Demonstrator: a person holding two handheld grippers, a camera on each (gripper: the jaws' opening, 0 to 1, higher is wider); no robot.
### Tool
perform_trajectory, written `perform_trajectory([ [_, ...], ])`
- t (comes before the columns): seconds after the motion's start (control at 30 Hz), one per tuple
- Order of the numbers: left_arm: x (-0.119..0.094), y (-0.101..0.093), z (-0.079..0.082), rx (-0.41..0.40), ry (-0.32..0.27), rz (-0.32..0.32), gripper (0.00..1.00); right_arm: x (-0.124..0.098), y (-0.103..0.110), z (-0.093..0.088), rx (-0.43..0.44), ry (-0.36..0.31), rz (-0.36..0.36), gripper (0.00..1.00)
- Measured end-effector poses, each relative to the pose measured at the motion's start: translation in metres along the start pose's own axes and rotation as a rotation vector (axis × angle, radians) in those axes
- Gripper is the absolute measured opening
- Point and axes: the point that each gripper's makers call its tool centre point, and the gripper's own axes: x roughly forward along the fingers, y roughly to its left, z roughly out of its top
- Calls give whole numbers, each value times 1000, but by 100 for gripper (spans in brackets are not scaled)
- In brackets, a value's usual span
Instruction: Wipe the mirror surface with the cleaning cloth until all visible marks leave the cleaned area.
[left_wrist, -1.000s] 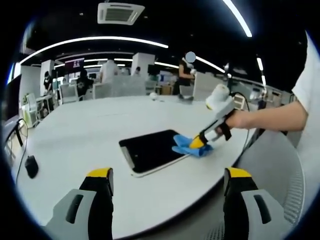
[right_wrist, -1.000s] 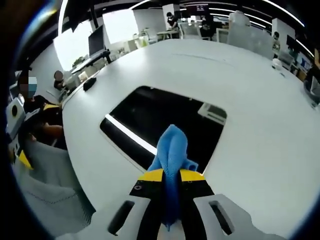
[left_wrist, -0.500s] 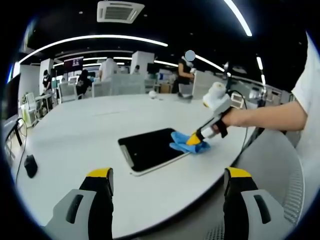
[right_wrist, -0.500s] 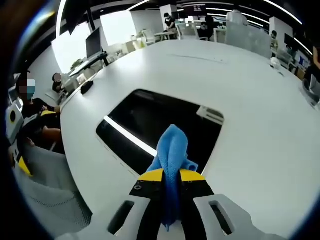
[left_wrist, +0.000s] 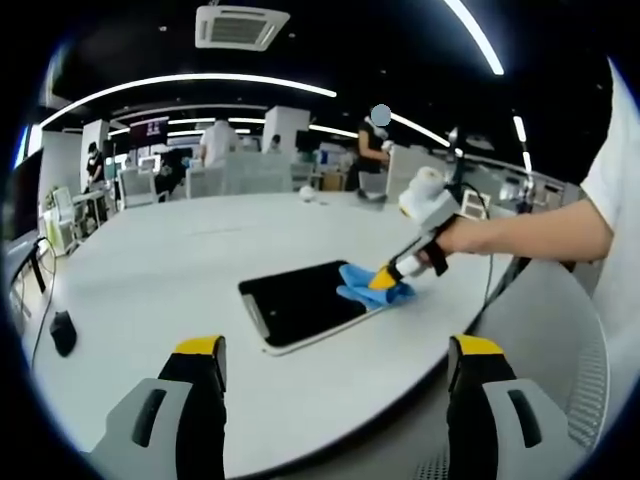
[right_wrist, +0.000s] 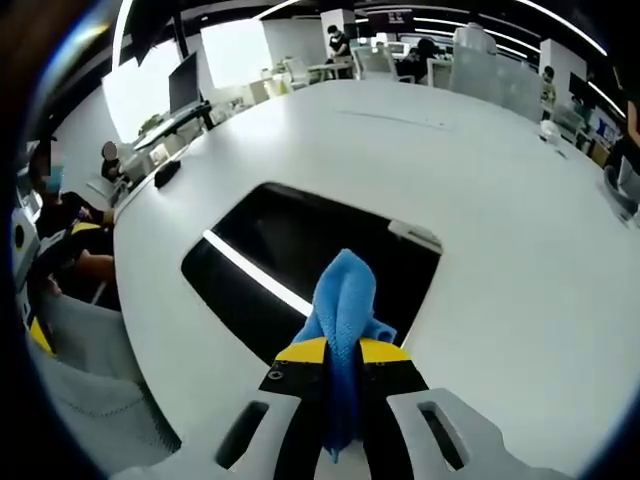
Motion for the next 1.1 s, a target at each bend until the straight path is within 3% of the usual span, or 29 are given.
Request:
perform_trajectory([
  [0.7, -4, 5, 5, -2, -45, 34, 95, 14, -22, 21, 28, -19, -40, 5],
  [1.1, -2, 4, 3, -4, -30, 25, 94, 17, -28, 26, 22, -23, -47, 5],
])
